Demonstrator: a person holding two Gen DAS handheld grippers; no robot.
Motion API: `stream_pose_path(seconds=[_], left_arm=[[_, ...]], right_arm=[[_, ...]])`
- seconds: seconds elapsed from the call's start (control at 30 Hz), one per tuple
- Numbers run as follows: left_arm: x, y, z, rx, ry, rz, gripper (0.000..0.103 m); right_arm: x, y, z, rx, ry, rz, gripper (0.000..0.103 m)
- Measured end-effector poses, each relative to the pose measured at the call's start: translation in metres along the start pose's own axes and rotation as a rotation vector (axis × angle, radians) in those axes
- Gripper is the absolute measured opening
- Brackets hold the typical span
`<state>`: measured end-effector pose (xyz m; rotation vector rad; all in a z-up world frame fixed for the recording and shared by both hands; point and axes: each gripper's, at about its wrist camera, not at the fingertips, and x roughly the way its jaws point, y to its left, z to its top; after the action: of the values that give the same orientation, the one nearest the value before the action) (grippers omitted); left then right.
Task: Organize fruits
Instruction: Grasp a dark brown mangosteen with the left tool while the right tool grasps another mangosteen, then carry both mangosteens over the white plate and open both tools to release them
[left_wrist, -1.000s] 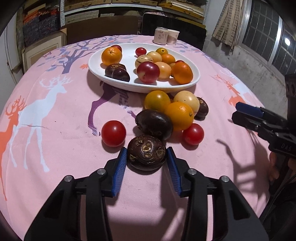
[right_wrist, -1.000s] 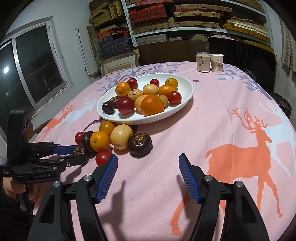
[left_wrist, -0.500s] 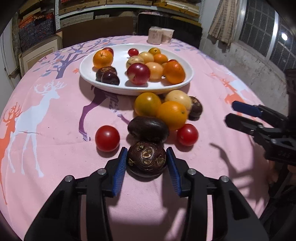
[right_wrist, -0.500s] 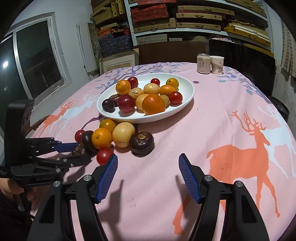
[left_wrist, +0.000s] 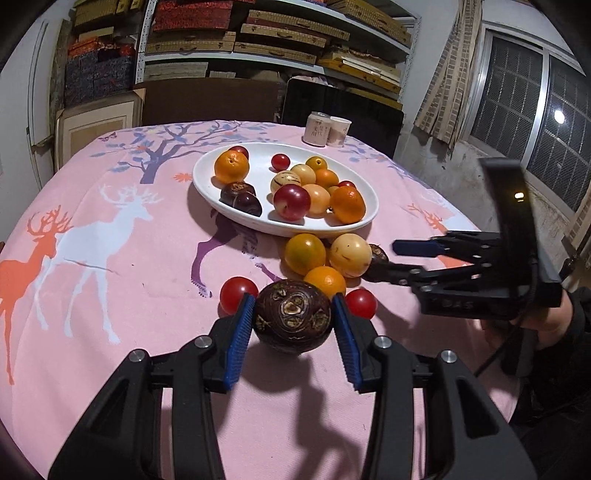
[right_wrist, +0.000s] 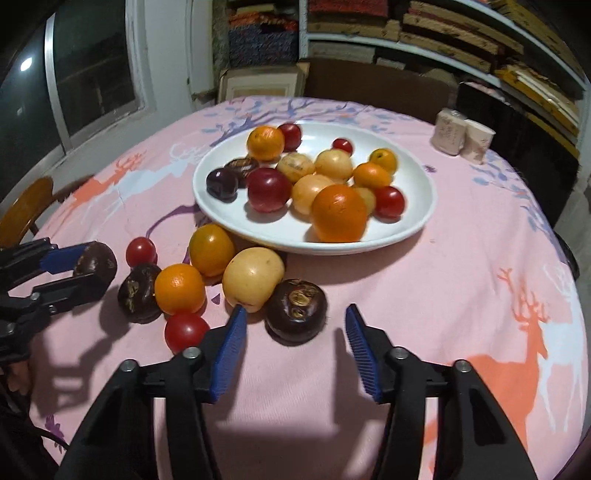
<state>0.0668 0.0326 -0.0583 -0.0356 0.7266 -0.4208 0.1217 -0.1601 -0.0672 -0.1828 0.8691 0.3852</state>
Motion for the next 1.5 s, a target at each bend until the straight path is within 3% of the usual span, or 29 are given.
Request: stream_pose_path(seconds=[0.1,0.17,0.23,0.4,0.53,0.93,1.23,1.37,1.5], left_arm=[[0.002,0.003,0.0,-0.011,0.013,-0.007,0.042],[0.003,0.004,0.0,-0.017,0.02,-0.012,0.042],[0.005,0.004,-0.001,-0.02,0.026,-0.015,0.042],[0.006,0.006,0.0,-0.025,0.029,-0.022,0.042],[0.007,0.006,0.0,-0.026,0.03,-0.021,0.042],[0.0,-0.003,0.008,0.012,0.002,-0.01,0.042],[-0.008,-0.017,0.052,0.087,-0.054,0.032,0.042],[0.005,-0.023,0.085,0.129,-0.052,0.08,0.042],[0.032,-0.018,0.12,0.111,-0.013,0.074,0.042]], right_arm=[[0.018,0.003,0.003,-0.024,0.043,0.006,0.05],[0.02,0.001,0.004,-0.014,0.041,0.023,0.049],[0.02,-0.004,0.004,0.006,0.027,0.019,0.039],[0.011,-0.015,-0.001,0.08,-0.003,0.059,0.039],[-0.003,-0.019,-0.006,0.126,-0.046,0.11,0.039],[-0.06,-0.042,-0.014,0.188,-0.202,0.071,0.039],[-0.09,-0.054,0.015,0.175,-0.288,0.054,0.039],[-0.088,-0.056,0.039,0.171,-0.297,0.058,0.039],[-0.078,-0.061,0.067,0.159,-0.301,0.044,0.039]])
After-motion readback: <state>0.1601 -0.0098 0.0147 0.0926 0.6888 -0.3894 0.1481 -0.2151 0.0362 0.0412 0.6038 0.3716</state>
